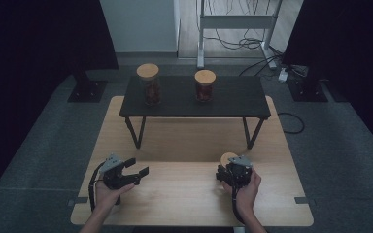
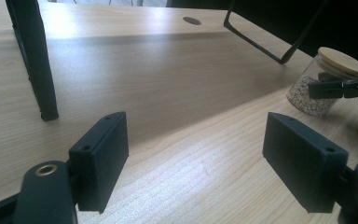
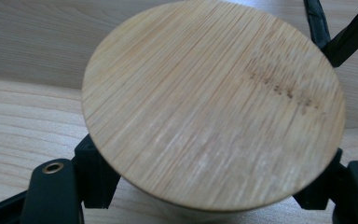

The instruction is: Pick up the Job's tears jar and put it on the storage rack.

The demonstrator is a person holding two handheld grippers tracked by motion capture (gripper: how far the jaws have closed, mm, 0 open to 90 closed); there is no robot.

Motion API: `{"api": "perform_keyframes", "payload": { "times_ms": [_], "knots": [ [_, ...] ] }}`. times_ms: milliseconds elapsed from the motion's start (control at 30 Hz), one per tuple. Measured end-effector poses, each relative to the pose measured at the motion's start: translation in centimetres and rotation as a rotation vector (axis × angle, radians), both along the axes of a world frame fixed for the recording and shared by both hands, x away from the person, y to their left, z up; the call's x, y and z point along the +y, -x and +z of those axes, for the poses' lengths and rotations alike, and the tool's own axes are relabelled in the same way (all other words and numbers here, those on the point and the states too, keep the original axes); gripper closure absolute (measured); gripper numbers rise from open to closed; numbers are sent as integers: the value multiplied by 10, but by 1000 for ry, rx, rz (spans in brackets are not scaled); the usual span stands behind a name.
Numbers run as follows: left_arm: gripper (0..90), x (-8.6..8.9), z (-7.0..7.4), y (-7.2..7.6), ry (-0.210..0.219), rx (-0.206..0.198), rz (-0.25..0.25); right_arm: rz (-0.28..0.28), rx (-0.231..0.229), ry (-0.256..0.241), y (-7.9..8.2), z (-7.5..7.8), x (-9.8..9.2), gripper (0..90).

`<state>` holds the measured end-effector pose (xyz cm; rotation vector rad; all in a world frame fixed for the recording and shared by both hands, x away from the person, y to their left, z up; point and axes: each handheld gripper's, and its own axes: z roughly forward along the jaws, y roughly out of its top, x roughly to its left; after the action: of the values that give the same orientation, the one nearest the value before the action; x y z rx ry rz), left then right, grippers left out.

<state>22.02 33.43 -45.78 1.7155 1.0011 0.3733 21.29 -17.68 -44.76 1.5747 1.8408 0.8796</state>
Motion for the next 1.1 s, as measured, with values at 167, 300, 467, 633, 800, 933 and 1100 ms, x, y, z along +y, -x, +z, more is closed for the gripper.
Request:
{"api": "perform_keyframes", "payload": {
  "times_ms": [167,300,467,633,800,933,1100],
  "knots": [
    [227,0,0,0,0,2,0,3,-6,0,1,-1,-1,251],
    [227,0,0,0,1,2,0,6,-10,-3,2,-2,-2,251],
    [227,-1,-1,0,-1,3,-2,0,-12,-15,3,-2,-6,251],
    [227,-1,-1,0,0,4,-3,-13,-13,-36,4,-3,-10,251],
    [227,-1,-1,0,1,5,-3,-11,-13,-41,4,-3,-13,251],
    [227,-1,-1,-1,0,6,-2,-8,-12,-46,5,-3,-14,252],
    [227,-1,-1,-1,0,7,-2,-4,-13,-49,6,-3,-15,251]
  ]
}}
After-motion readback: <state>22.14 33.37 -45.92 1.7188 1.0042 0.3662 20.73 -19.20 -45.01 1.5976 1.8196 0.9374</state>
